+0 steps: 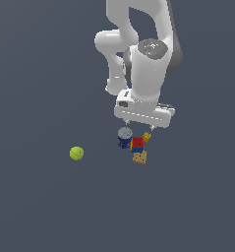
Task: Pick up a designated object from a clutter of objects.
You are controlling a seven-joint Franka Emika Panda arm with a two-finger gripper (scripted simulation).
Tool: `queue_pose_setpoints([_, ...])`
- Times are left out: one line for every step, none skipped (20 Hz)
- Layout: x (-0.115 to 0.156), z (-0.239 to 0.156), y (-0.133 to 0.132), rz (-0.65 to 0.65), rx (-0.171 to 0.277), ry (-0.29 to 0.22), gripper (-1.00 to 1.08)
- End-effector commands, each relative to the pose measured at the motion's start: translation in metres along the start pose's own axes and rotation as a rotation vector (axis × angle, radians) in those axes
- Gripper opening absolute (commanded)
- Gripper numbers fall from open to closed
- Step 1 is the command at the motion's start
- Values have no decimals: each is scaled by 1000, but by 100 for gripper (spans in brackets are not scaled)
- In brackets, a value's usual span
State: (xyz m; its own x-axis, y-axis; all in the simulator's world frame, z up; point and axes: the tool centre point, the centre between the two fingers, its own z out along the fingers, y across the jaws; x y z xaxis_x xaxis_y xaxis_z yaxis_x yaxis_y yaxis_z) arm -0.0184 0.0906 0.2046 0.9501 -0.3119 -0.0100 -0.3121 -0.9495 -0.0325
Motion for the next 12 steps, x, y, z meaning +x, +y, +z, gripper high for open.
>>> queue_pose_setpoints([-8,18,-9,49,0,-1,100])
queue_pose_setpoints([-12,25,-12,69,-1,-2,100])
queue_pose_setpoints([-16,32,-15,88,-2,-2,100])
queue_pose_setpoints([-19,39,-18,107,-3,-2,100])
queue_pose_setpoints([-23,46,-21,127,-4,-2,100])
queue_pose_setpoints([-27,53,-23,146,-5,-2,100])
queue_pose_setpoints([-31,59,-26,166,-6,-2,100])
queue_pose_setpoints([-35,66,-28,185,-8,-2,100])
queue_pose_setpoints([-39,72,-30,205,-9,-1,100])
queue_pose_setpoints([-43,79,-32,224,-11,0,100])
queue_pose_setpoints([-47,85,-34,242,-12,1,100])
queue_pose_setpoints([-51,91,-36,260,-14,2,100])
